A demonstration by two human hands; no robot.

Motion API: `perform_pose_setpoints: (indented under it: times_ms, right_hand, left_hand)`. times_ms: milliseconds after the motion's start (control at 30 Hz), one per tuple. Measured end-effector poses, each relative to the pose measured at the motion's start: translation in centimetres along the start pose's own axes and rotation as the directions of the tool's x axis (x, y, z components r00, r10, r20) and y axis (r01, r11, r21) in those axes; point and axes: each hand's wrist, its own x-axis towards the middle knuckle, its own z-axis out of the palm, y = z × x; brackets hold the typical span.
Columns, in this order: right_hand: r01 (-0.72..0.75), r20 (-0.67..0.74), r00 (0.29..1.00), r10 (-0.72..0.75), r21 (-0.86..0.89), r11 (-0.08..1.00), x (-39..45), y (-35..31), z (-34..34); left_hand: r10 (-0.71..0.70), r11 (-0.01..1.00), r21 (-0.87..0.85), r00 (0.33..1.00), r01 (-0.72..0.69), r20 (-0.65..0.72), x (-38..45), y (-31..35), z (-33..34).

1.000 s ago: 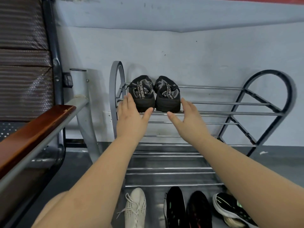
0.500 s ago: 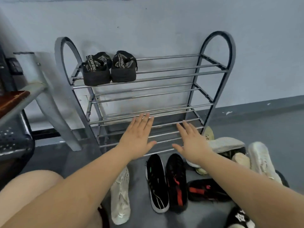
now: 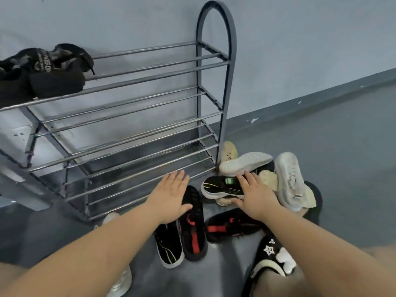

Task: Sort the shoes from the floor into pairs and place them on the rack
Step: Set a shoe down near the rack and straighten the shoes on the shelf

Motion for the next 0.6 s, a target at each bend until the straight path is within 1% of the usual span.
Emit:
perform_pose_setpoints:
  times_ms: [133,367,467,600]
  right_hand:
    - [-0.069,-0.008,0.998,0.069,0.001,0.998,0.8,4.2,-0.9]
    - [-0.197,0.010,0.980,0.197,-0.023,0.980,1.4,13.8,-3.3]
    - [-0.301,0.050,0.953,0.298,0.050,0.952,1.4,17.5,-2.6]
    - [-0.448,0.173,0.891,0.419,0.185,0.875,1.9,20.7,0.0]
  left_hand:
    - [0.059,0.998,0.014,0.998,-0.058,-0.008,3.6,2.9,-1.3]
    - [0.171,0.985,-0.001,0.985,-0.171,0.003,10.6,9.5,-3.1]
    - [0.242,0.970,0.010,0.970,-0.242,0.013,13.0,12.1,-3.5]
    - [0.301,0.953,-0.041,0.953,-0.299,0.028,15.7,15.5,-3.5]
